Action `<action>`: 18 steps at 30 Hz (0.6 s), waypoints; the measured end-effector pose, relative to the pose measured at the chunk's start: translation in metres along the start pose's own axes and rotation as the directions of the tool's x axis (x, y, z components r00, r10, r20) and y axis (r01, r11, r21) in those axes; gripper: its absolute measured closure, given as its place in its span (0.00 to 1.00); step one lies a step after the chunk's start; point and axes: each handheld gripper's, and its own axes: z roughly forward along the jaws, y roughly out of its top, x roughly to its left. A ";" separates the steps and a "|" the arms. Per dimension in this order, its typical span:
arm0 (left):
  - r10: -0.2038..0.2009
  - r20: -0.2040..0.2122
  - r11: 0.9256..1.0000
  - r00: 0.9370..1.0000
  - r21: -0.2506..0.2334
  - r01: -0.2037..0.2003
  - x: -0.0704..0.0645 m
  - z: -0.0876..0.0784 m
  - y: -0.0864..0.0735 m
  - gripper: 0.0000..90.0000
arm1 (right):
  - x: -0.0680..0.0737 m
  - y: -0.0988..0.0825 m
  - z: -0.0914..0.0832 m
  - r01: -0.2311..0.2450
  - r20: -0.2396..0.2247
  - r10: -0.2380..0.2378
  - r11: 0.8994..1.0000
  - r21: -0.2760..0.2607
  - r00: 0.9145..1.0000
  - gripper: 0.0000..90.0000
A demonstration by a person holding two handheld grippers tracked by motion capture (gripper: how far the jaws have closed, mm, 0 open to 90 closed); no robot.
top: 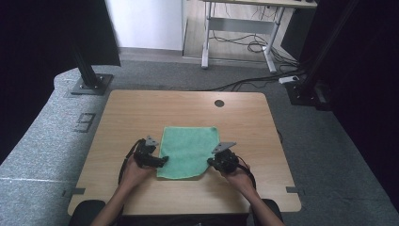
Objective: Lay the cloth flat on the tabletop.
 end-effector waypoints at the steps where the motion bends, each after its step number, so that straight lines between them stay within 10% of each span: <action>1: 0.000 0.000 1.000 1.000 -0.002 0.000 0.000 0.000 0.000 0.16 | -0.001 0.011 -0.002 0.007 0.002 -0.007 1.000 -0.007 1.000 0.97; 9: 0.000 0.001 1.000 1.000 -0.004 0.000 0.000 0.000 -0.001 0.16 | -0.008 0.055 0.028 0.040 -0.008 -0.040 0.999 0.033 0.999 0.99; 18: -0.002 0.000 1.000 1.000 -0.010 0.002 0.000 0.000 -0.001 0.16 | -0.014 0.059 0.076 0.027 -0.035 -0.023 0.995 0.100 0.999 0.95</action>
